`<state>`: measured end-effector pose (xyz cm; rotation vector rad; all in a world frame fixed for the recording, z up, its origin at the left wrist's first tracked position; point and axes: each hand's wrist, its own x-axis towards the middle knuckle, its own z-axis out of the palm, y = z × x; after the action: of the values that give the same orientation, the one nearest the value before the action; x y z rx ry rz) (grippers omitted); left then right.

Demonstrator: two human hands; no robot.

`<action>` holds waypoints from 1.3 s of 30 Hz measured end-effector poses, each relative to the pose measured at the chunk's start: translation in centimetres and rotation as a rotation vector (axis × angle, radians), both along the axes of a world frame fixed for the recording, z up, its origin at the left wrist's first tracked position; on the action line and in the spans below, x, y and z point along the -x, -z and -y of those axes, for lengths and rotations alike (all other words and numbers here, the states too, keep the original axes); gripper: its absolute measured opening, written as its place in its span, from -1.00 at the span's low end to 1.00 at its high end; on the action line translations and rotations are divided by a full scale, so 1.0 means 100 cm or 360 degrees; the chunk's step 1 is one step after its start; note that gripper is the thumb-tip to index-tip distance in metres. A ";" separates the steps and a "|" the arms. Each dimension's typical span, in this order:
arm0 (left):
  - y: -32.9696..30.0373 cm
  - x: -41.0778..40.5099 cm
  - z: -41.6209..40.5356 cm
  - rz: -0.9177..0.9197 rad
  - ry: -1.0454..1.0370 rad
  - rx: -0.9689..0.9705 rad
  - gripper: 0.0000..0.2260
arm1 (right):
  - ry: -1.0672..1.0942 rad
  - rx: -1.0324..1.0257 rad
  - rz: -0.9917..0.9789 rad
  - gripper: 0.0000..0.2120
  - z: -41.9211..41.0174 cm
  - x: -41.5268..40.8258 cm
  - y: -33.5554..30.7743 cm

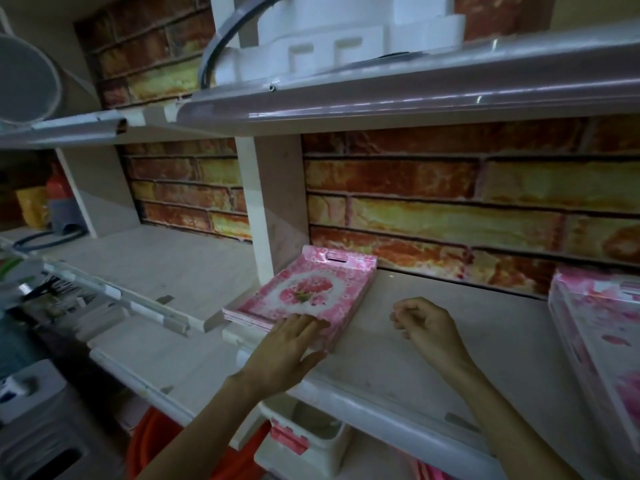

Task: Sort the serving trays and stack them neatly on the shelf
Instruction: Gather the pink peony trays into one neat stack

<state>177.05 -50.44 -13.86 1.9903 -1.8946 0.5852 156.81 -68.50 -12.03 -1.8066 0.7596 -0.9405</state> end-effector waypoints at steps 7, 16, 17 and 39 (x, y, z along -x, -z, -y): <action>0.013 -0.036 0.024 0.0326 0.0156 -0.0157 -0.72 | 0.0036 -0.0077 -0.0093 -0.82 0.034 -0.050 0.015; 0.009 -0.045 0.033 0.0488 0.0379 0.0044 -0.87 | 0.0064 -0.0558 -0.0056 -0.83 0.041 -0.105 0.032; 0.006 -0.046 0.034 0.0501 0.0404 0.0074 -0.86 | 0.0034 -0.0670 0.0012 -0.81 0.040 -0.111 0.030; -0.055 -0.082 0.060 0.0307 0.0811 0.0085 -0.70 | 0.0368 -0.1072 -0.0019 -0.69 0.068 -0.201 0.018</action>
<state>185.21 -56.40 -8.34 1.3706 -2.3537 0.6840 176.91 -75.34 -13.85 -1.1509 1.1486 -0.6983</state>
